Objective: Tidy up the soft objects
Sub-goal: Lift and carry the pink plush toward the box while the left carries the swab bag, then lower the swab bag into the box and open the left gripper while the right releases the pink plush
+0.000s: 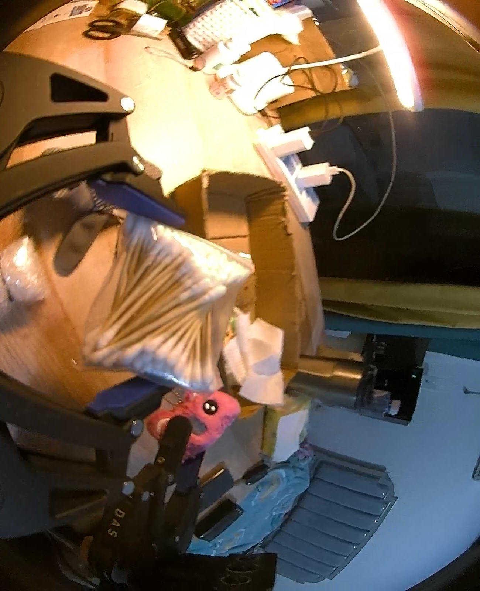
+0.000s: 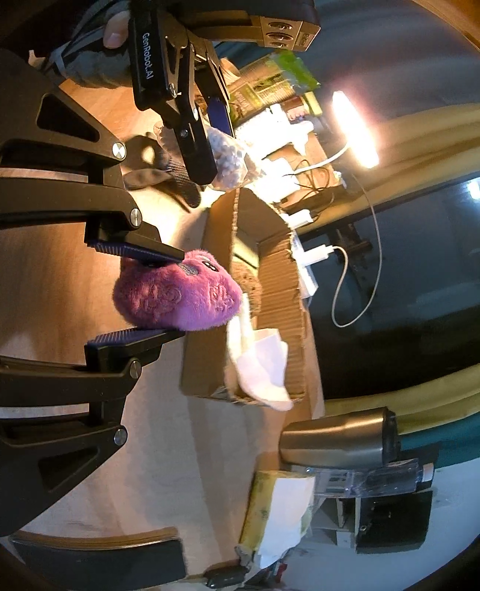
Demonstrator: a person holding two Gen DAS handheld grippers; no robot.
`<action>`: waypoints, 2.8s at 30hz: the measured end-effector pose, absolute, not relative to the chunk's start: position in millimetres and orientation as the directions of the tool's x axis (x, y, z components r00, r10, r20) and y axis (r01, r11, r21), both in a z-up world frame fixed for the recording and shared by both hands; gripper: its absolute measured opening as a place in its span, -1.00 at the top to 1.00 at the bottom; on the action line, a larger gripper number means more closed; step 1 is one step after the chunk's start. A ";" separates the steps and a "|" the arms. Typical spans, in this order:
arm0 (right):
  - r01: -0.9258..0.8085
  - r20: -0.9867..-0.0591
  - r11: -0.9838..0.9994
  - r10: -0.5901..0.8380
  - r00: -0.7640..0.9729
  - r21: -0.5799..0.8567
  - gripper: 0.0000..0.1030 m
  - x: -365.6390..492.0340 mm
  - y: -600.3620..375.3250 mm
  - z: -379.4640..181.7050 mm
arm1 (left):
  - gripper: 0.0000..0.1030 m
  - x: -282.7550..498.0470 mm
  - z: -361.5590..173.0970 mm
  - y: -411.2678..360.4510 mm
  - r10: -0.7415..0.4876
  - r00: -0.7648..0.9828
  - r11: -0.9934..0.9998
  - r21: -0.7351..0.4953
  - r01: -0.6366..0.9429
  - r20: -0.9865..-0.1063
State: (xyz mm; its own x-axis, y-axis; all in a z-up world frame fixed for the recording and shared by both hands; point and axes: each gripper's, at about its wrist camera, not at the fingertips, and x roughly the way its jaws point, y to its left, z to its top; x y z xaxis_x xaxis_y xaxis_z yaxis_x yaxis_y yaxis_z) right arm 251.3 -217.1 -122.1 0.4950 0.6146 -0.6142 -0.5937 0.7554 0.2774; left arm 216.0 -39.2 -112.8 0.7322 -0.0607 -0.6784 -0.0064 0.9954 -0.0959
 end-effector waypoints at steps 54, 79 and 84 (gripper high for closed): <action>-0.615 -0.654 0.760 0.577 0.490 0.211 0.32 344.1 -108.9 -110.7 | -0.70 299.0 -127.6 56.9 -0.126 0.741 0.973 -0.227 -0.037 -0.660; -0.667 -0.711 0.712 0.584 0.391 0.219 0.31 356.5 -33.2 -134.3 | -0.70 295.0 -166.6 109.4 -0.091 0.704 0.950 -0.272 -0.150 -0.704; -0.665 -0.720 0.718 0.572 0.393 0.207 0.29 356.5 -26.7 -136.0 | -0.70 294.6 -166.8 113.5 -0.074 0.705 0.949 -0.266 -0.167 -0.705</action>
